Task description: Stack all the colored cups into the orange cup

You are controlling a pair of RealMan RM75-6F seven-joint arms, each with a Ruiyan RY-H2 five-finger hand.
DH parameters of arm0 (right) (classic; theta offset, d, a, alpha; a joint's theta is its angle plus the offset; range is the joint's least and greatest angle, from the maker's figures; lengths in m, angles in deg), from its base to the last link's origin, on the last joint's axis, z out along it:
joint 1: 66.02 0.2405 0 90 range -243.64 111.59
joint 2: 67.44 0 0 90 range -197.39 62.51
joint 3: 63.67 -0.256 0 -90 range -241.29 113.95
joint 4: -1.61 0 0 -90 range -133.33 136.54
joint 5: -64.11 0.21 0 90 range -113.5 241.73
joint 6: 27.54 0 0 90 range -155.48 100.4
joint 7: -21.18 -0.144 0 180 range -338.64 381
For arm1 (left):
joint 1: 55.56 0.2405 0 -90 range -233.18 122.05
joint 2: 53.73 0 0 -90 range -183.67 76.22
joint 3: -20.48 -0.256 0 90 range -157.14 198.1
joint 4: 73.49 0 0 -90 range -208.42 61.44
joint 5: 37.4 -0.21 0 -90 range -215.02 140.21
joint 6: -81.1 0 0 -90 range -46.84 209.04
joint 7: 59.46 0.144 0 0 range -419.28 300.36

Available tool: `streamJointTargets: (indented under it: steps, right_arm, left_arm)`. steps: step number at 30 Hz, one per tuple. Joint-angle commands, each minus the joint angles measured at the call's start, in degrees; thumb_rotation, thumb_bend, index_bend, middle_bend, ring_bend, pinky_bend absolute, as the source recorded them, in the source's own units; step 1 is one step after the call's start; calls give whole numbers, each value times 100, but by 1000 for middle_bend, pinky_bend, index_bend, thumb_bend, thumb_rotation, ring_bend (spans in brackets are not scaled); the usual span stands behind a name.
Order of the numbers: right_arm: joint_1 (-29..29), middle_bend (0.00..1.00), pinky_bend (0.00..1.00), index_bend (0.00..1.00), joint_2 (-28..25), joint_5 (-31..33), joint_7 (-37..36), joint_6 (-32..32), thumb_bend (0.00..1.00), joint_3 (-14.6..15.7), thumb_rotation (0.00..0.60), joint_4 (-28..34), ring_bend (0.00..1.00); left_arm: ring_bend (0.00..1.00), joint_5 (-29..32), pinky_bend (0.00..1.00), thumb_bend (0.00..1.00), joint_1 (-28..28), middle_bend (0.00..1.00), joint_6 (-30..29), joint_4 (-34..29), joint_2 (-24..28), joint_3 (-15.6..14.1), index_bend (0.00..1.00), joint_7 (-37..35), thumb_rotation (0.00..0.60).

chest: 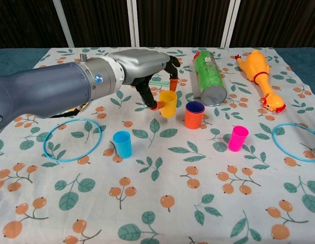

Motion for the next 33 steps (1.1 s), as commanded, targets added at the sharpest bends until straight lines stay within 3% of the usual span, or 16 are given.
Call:
streamJointTargets:
  steps: [1,14,33]
  right_arm:
    - [-3,0,46,36,7,7,7,3,367,-11,600,0,0]
    - [-32,0,46,36,24,78,17,18,366,-78,600,-11,0]
    - [-56,0,46,36,37,138,-26,49,366,-149,600,-34,0]
  left_arm:
    - [0,-377,0,317,6,56,-158,87,-154,210,457,-457,600]
    - [0,-860,0,317,-165,63,-24,691,-641,511,464,-1337,600]
    - [0,-938,0,316,-166,64,53,1232,-947,335,466,-1239,600]
